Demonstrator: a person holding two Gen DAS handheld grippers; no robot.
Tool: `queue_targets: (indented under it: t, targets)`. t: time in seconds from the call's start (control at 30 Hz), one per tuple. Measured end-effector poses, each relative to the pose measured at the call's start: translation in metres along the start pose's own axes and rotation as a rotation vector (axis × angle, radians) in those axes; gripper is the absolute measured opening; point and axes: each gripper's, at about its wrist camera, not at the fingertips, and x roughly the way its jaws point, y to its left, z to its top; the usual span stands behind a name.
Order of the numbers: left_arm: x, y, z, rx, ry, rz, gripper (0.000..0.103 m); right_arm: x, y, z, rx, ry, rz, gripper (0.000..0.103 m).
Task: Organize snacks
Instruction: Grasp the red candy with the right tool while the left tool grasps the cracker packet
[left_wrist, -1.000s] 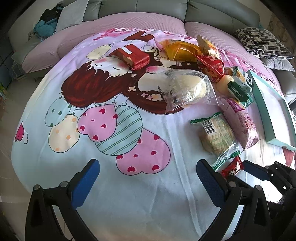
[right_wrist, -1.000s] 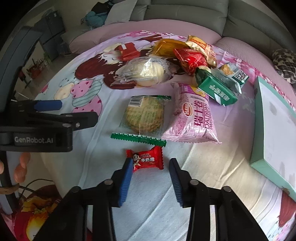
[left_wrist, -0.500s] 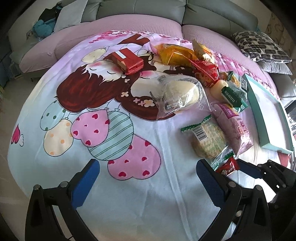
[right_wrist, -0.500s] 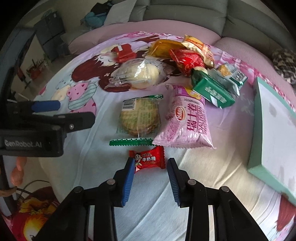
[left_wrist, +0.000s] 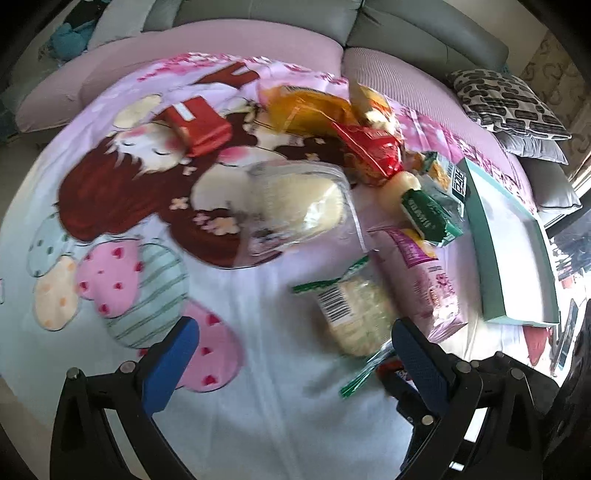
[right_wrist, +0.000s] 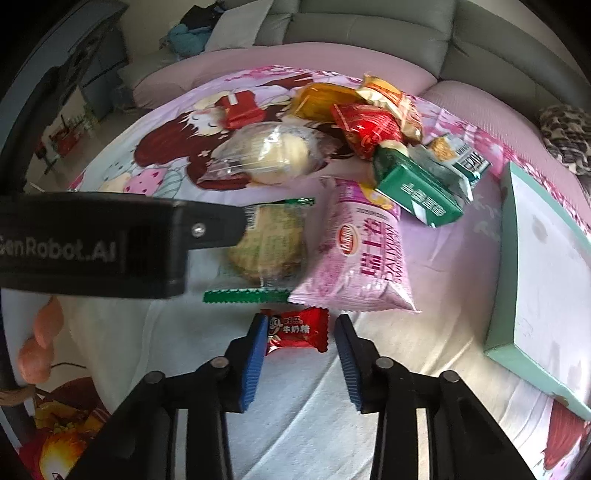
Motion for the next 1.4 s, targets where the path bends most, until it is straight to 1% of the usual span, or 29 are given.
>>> queue_targets:
  t: [0.1,0.27,0.37,0.4,0.57,0.7,0.83,0.9,0.97,1.0,1.07,1.17,1.2,1.23,1.27,1.3,1.33,1.4]
  targets:
    - [0.010,-0.008,0.004,0.004,0.028,0.002,0.103,0.000,-0.005,-0.001,0.025,0.000,0.002,0.037]
    - [0.022,-0.016,0.010,0.000,0.043,-0.002,0.103,-0.001,-0.010,-0.002,0.043,0.000,0.005,0.037]
    - [0.035,-0.020,0.011,0.005,0.074,0.026,0.102,-0.001,-0.010,-0.002,0.042,-0.001,0.005,0.037]
    - [0.036,-0.020,0.010,0.007,0.072,0.032,0.102,-0.001,-0.010,-0.002,0.043,0.003,0.005,0.036]
    - [0.031,-0.002,0.007,-0.030,0.047,0.072,0.102,-0.001,-0.013,-0.003,0.060,0.001,0.011,0.035]
    - [0.028,0.021,0.002,-0.067,0.043,0.064,0.102,-0.001,-0.013,-0.004,0.061,0.001,0.012,0.035]
    - [0.025,0.031,0.002,-0.090,0.026,0.096,0.102,-0.002,-0.014,-0.004,0.064,0.000,0.011,0.035]
    - [0.027,0.030,0.003,-0.083,0.028,0.094,0.102,-0.002,-0.014,-0.004,0.067,0.001,0.012,0.035]
    - [0.026,0.023,0.001,-0.054,0.027,0.081,0.102,-0.002,-0.015,-0.005,0.069,0.001,0.011,0.035]
    - [0.028,0.016,0.001,-0.034,0.030,0.069,0.102,-0.001,-0.015,-0.005,0.068,0.002,0.010,0.035]
    - [0.034,0.000,0.003,0.001,0.032,0.069,0.102,-0.002,-0.014,-0.005,0.062,0.000,0.004,0.035]
    - [0.041,-0.013,0.005,0.045,0.031,0.086,0.081,-0.001,-0.011,-0.003,0.040,-0.006,-0.012,0.039]
    - [0.044,-0.018,0.006,0.053,0.030,0.102,0.079,-0.001,-0.009,-0.003,0.026,-0.009,-0.024,0.041]
    - [0.044,-0.019,0.006,0.057,0.026,0.107,0.077,0.000,-0.008,-0.003,0.016,-0.010,-0.034,0.046]
    - [0.043,-0.022,0.007,0.054,0.022,0.107,0.070,0.000,-0.005,-0.003,0.004,-0.011,-0.044,0.052]
    - [0.042,-0.022,0.006,0.050,0.018,0.104,0.061,0.000,-0.004,-0.002,-0.003,-0.011,-0.047,0.054]
    - [0.041,-0.021,0.007,0.042,0.011,0.097,0.055,0.000,-0.002,-0.002,-0.008,-0.011,-0.048,0.054]
    - [0.034,-0.009,0.010,0.026,0.008,0.078,0.053,0.000,-0.001,-0.002,-0.013,-0.014,-0.052,0.054]
